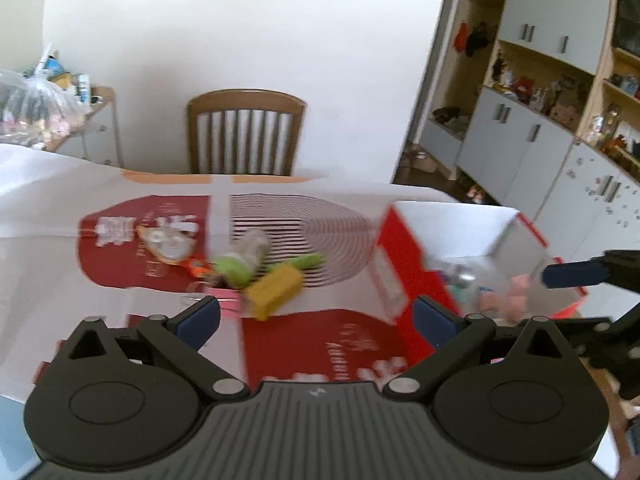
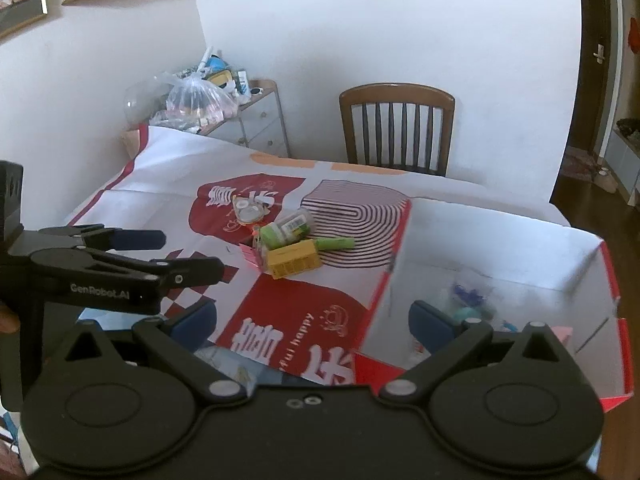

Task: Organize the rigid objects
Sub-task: 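Withdraw both tools from the box back over the cloth, then grasp the pink binder clip with the left gripper while the right grasps the yellow box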

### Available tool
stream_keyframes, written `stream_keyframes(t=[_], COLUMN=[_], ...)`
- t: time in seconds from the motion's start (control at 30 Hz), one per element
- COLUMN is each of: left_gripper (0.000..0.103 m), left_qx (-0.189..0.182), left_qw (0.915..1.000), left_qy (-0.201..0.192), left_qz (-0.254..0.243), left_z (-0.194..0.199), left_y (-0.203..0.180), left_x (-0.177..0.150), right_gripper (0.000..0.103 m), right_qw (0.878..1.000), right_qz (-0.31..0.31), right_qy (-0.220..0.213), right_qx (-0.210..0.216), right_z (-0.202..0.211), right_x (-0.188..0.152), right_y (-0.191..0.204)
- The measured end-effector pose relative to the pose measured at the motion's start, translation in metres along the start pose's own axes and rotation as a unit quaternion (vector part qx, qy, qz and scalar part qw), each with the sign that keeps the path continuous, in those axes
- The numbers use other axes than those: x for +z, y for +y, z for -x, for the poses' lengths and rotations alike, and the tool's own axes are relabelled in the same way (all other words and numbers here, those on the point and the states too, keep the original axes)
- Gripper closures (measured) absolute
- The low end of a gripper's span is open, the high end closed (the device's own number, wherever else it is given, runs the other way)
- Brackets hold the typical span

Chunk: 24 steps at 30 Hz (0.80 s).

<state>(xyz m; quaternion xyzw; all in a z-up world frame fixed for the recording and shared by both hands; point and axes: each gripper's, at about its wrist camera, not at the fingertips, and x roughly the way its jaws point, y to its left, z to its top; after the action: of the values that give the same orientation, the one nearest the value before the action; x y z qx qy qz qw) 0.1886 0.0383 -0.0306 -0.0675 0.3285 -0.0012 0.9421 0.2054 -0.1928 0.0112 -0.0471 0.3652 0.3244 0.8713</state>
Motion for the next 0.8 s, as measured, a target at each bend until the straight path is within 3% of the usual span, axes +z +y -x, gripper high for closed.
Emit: stream_keyframes(t=[0.37,0.8], left_gripper=[0.000,0.002], left_qx=[0.027,0.014], left_qw=[0.9993,0.9995], left_qy=[-0.009,0.010], left_qz=[-0.025,-0.025], left_z=[-0.043,-0.092], left_y=[0.058,0.097], left_x=[-0.013,-0.011], right_gripper=[0.001,0.005], right_qw=[0.999,0.982], right_qz=[0.009,0.148], right_qy=[0.035,0.098], right_qx=[-0.019,-0.058], right_z=[-0.075,-0.158], right_x=[0.039,0.027], right_y=[0.026,0.058])
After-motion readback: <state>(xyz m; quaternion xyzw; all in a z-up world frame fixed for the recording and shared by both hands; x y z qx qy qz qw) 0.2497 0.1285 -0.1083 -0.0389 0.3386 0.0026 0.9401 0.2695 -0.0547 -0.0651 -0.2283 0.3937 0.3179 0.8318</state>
